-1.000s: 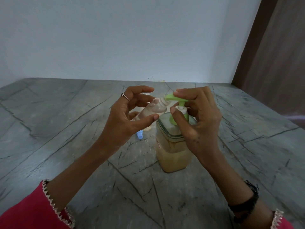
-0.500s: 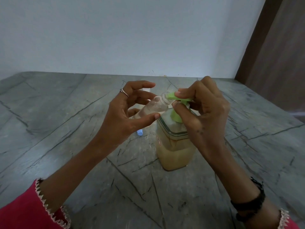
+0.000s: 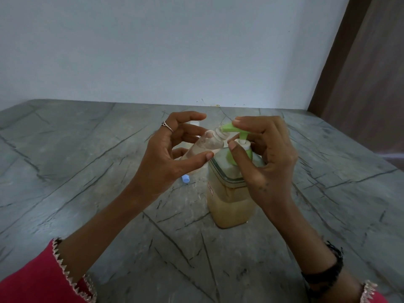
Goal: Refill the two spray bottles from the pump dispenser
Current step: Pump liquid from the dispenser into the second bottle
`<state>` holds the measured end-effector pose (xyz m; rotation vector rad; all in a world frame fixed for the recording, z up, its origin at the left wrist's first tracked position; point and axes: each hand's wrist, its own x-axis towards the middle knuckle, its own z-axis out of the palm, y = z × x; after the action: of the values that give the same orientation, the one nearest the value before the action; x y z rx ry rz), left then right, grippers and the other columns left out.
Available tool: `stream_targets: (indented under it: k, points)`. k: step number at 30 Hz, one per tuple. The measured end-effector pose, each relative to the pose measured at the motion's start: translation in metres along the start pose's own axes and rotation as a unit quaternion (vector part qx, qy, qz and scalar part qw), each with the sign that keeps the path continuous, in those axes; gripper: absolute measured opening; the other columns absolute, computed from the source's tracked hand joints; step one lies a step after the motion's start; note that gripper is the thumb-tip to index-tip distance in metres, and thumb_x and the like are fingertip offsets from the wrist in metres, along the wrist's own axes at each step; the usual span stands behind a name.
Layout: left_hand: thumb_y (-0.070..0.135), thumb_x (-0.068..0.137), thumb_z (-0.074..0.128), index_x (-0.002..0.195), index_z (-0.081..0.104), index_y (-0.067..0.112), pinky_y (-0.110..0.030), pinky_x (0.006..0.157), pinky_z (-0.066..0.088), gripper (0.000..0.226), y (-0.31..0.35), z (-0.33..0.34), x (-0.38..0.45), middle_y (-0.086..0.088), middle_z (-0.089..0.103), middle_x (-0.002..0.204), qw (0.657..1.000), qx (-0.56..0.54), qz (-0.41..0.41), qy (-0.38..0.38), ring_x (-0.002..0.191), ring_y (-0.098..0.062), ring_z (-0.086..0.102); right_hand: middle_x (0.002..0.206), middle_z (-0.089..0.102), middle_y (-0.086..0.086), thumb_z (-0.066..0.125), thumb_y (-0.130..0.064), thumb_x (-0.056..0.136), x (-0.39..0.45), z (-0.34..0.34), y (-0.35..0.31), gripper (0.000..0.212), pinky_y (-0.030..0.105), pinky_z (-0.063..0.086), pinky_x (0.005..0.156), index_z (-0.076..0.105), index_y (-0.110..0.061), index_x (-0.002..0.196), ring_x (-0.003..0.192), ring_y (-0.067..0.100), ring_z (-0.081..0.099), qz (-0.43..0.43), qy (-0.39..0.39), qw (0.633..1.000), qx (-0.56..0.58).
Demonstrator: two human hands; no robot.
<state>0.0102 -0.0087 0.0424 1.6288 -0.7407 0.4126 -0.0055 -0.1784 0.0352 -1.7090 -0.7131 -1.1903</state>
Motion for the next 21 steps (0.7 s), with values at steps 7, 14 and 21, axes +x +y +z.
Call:
stream_targets:
  k: [7, 14, 21]
  points:
    - [0.026, 0.064, 0.074, 0.113, 0.05, 0.03, -0.024, 0.069, 0.053, 0.054, -0.0004, -0.002, 0.0007, 0.016, 0.065, 0.09, 1.0, 0.014, 0.008, -0.01, 0.086, -0.006, 0.063, 0.082, 0.049, -0.009, 0.067, 0.007, 0.074, 0.0047, 0.0014, -0.0019, 0.017, 0.015, 0.044, 0.055, 0.063, -0.007, 0.082, 0.073, 0.0, 0.056, 0.023, 0.006, 0.999, -0.031]
    - [0.027, 0.065, 0.073, 0.114, 0.05, 0.031, -0.02, 0.07, 0.05, 0.054, -0.002, -0.0001, -0.001, 0.017, 0.064, 0.09, 1.0, 0.014, 0.01, -0.015, 0.086, -0.005, 0.062, 0.082, 0.048, -0.005, 0.066, 0.005, 0.074, 0.004, 0.0015, -0.0016, 0.017, 0.015, 0.045, 0.056, 0.06, -0.009, 0.081, 0.075, 0.003, 0.056, 0.032, 0.0, 0.999, -0.038]
    - [0.025, 0.065, 0.072, 0.112, 0.051, 0.031, -0.016, 0.068, 0.049, 0.053, -0.001, -0.0005, -0.0006, 0.021, 0.063, 0.089, 1.0, 0.01, 0.011, -0.008, 0.085, -0.003, 0.061, 0.095, 0.051, 0.003, 0.064, 0.007, 0.076, 0.001, 0.0019, -0.0013, 0.03, 0.007, 0.043, 0.068, 0.056, -0.012, 0.097, 0.087, -0.005, 0.053, 0.019, 0.001, 0.999, -0.035]
